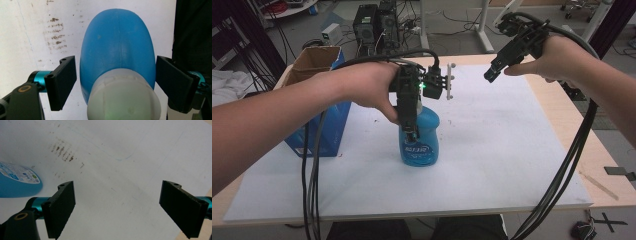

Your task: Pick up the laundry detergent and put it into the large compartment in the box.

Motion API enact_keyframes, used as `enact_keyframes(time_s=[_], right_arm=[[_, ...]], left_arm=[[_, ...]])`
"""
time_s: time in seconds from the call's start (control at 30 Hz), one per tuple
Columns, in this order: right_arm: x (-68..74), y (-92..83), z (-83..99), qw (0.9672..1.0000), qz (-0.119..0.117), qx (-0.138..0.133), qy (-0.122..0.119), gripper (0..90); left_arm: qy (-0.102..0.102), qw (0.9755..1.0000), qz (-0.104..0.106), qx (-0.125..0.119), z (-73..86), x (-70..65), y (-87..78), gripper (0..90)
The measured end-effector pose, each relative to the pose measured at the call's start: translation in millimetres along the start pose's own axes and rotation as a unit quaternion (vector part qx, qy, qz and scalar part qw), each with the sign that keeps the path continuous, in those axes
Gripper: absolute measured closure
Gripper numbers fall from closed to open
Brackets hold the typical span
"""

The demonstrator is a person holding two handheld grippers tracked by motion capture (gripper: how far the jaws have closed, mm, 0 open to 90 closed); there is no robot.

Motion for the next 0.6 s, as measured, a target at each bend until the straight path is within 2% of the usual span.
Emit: enact_keyframes(time_s=[0.17, 0.6], right_arm=[[-0.5, 0.3, 0.8, 1.0, 0.002, 0.002, -0.001, 12.7], [-2.5, 0.0, 1.1, 1.0, 0.001, -0.002, -0.001, 12.7]], left_arm=[[-0.007, 0.9999, -0.007, 0.002, 0.6, 1.9, 0.6, 19.0], [-0.008, 1.0, 0.001, 0.003, -0.4, 1.0, 1.9, 21.9]])
Point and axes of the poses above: each handheld gripper's, and its own axes: y roughly forward along the jaws, z roughly out of its underside, x roughly to its left, the point moved 9 cm from there along y, roughly forward along the jaws, and after that the axes turned 15 degrees about -x, right-handed, at the moved point
